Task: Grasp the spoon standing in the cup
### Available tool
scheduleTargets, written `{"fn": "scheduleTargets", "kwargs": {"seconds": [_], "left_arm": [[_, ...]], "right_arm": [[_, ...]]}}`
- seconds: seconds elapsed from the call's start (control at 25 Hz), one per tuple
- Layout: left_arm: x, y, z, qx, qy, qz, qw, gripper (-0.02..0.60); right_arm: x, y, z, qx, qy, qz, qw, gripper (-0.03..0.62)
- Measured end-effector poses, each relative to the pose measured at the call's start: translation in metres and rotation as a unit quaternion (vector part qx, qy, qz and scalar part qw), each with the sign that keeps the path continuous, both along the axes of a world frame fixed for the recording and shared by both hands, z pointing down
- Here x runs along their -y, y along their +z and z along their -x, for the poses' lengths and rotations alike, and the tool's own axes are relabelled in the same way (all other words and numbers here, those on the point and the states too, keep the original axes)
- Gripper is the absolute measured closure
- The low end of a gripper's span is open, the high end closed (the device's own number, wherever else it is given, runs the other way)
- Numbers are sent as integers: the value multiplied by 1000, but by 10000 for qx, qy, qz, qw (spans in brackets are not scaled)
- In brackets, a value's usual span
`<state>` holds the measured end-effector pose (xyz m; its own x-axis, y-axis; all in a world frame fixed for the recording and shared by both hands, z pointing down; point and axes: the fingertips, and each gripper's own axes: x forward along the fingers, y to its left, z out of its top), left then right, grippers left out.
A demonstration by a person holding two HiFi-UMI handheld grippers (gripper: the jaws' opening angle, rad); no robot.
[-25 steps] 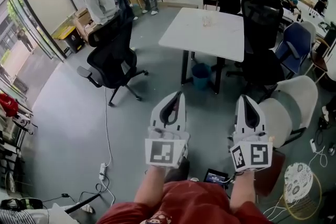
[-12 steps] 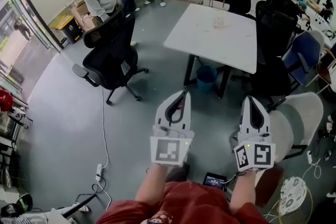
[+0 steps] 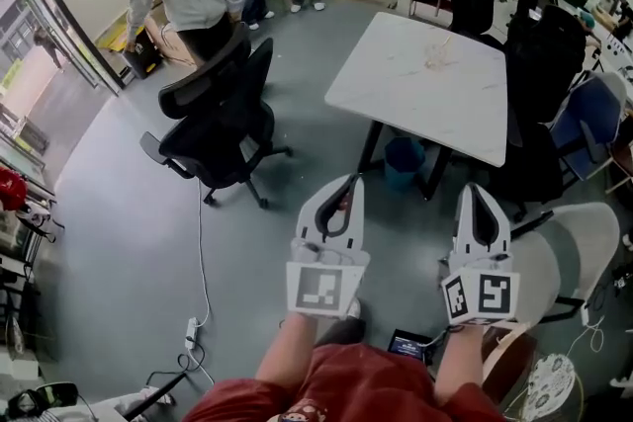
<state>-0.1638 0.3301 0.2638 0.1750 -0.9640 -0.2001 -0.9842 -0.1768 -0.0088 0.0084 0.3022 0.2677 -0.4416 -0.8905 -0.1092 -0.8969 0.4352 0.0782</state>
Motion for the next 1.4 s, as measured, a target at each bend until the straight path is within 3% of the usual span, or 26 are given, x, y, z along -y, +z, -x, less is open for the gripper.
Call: {"fn": "scheduleTargets", "kwargs": {"seconds": [0.24, 0.68, 1.0, 1.4], "left_arm": [[43, 5, 19, -29, 39, 88, 9999, 572], [88, -11, 38, -1, 136, -116, 9998, 572], [100, -39, 46, 21, 141, -410, 9991, 572], [98, -49, 27, 192, 202, -613, 9977, 572]], "right_arm": [[42, 5, 21, -20, 1, 101, 9999, 582], [85, -9, 45, -95, 26, -61, 9999, 582], [97, -35, 52, 16, 56, -389, 9992, 582], [95, -40, 32, 67, 212, -487, 9986, 582]]}}
